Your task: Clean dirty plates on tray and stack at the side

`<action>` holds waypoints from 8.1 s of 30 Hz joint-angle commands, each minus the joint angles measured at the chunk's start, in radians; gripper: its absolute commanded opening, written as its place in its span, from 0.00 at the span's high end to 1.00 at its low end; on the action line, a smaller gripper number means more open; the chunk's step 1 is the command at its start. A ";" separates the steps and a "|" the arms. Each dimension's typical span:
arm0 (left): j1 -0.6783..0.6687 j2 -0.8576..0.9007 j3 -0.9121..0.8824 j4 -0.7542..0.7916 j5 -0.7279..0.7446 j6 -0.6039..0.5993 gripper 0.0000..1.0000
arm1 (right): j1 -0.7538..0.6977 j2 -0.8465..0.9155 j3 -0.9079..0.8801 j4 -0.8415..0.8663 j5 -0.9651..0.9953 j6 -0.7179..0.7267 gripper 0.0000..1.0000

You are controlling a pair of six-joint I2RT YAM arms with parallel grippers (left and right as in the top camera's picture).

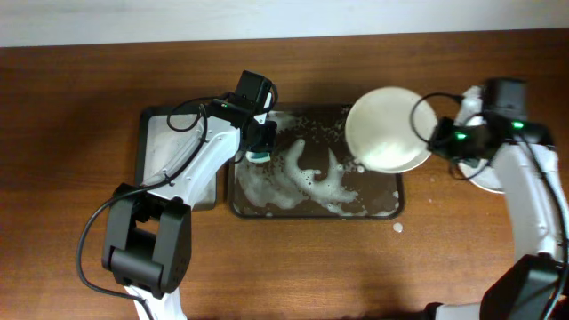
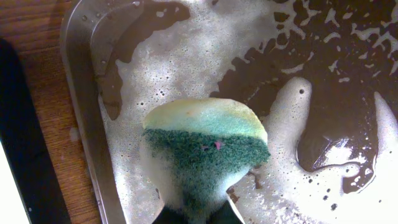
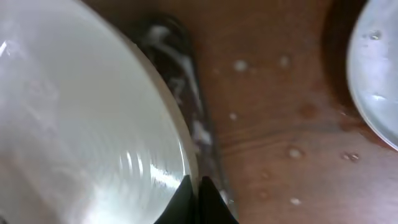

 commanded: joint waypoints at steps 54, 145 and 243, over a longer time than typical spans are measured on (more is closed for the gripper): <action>0.061 -0.236 0.272 -0.399 -0.159 0.001 1.00 | -0.261 0.077 0.291 -0.191 0.016 -0.060 0.58; 0.311 -0.804 -0.137 -0.064 -0.144 -0.005 0.01 | 0.254 -0.801 0.322 -0.457 0.387 -0.071 0.02; 0.475 -1.380 -0.842 0.415 0.024 0.128 0.01 | 0.247 -1.563 -1.245 0.756 0.289 -0.063 0.02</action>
